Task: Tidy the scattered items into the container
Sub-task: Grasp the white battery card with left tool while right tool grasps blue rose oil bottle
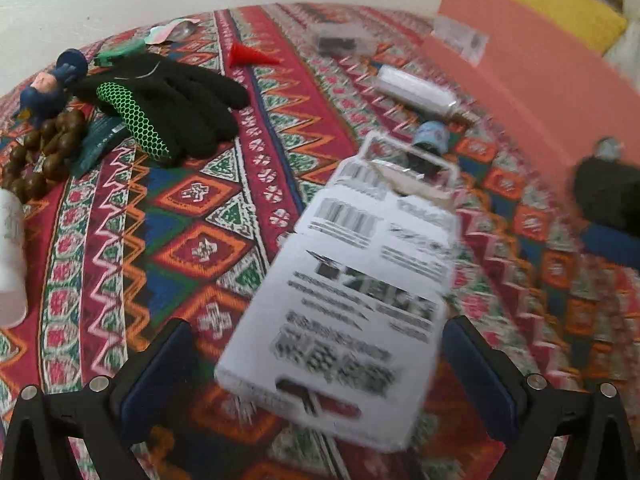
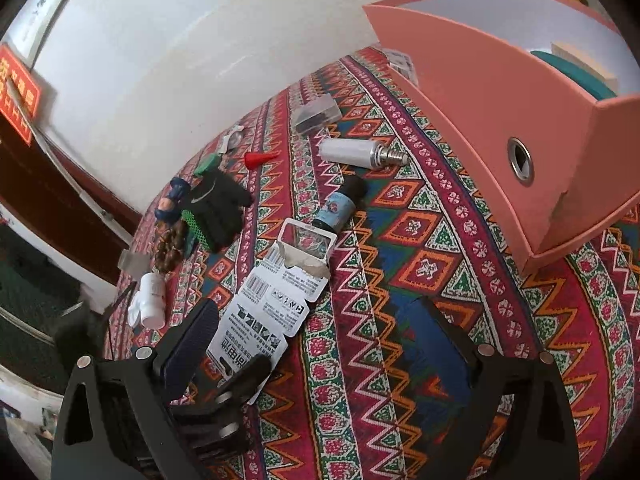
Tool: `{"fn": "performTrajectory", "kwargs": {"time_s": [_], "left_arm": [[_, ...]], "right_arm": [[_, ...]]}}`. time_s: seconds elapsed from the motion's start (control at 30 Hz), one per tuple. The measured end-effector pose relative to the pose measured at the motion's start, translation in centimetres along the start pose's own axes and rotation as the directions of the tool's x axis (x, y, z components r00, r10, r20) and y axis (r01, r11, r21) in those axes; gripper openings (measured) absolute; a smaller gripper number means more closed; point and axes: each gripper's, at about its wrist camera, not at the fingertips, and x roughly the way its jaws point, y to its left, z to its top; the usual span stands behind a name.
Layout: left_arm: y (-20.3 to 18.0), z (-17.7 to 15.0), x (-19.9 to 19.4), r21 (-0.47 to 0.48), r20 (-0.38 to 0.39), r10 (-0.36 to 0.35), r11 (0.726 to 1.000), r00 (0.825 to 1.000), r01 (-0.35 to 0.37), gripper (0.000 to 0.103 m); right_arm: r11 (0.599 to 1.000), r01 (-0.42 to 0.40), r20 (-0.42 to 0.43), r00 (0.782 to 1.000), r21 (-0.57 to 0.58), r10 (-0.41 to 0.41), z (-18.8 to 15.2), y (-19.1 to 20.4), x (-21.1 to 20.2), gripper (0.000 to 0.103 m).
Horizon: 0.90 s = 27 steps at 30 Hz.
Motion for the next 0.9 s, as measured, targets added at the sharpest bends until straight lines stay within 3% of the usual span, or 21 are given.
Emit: {"fn": "performTrajectory", "kwargs": {"time_s": [0.2,0.27,0.3,0.33,0.4,0.67,0.9], "left_arm": [[0.0,0.6,1.0,-0.015,0.007,0.0,1.0,1.0,0.0,0.099],[0.1,0.7,0.6,-0.014,0.011,-0.019,1.0,1.0,0.02,0.075],[0.2,0.7,0.3,-0.013,0.014,-0.032,0.999,0.999,0.032,0.04],[0.2,0.8,0.1,-0.011,0.017,-0.044,0.999,0.999,0.045,0.024],[0.2,0.7,-0.4,-0.011,0.011,-0.062,0.998,0.998,0.062,0.011],[2.0,-1.2,-3.0,-0.034,0.002,-0.029,0.999,1.0,0.029,0.001],[6.1,-2.8,-6.5,-0.134,0.027,-0.041,0.99,0.999,0.044,0.001]], "right_arm": [[1.0,-0.017,-0.024,1.0,-0.009,0.017,-0.1,0.2,0.7,0.098],[1.0,-0.023,-0.029,0.999,-0.021,0.022,-0.3,0.4,0.8,0.098],[0.999,-0.026,-0.031,0.999,-0.026,0.025,-0.3,0.6,0.8,0.098],[0.999,-0.027,-0.029,0.999,-0.037,0.026,-0.4,0.8,0.8,0.098],[0.998,-0.027,-0.02,0.999,-0.06,0.026,-0.5,1.1,0.6,0.098],[0.996,-0.066,0.011,0.998,-0.064,0.067,-0.3,1.3,-0.3,0.098],[0.995,-0.098,0.004,0.995,-0.031,0.099,-0.3,1.0,-0.6,0.098]]}}
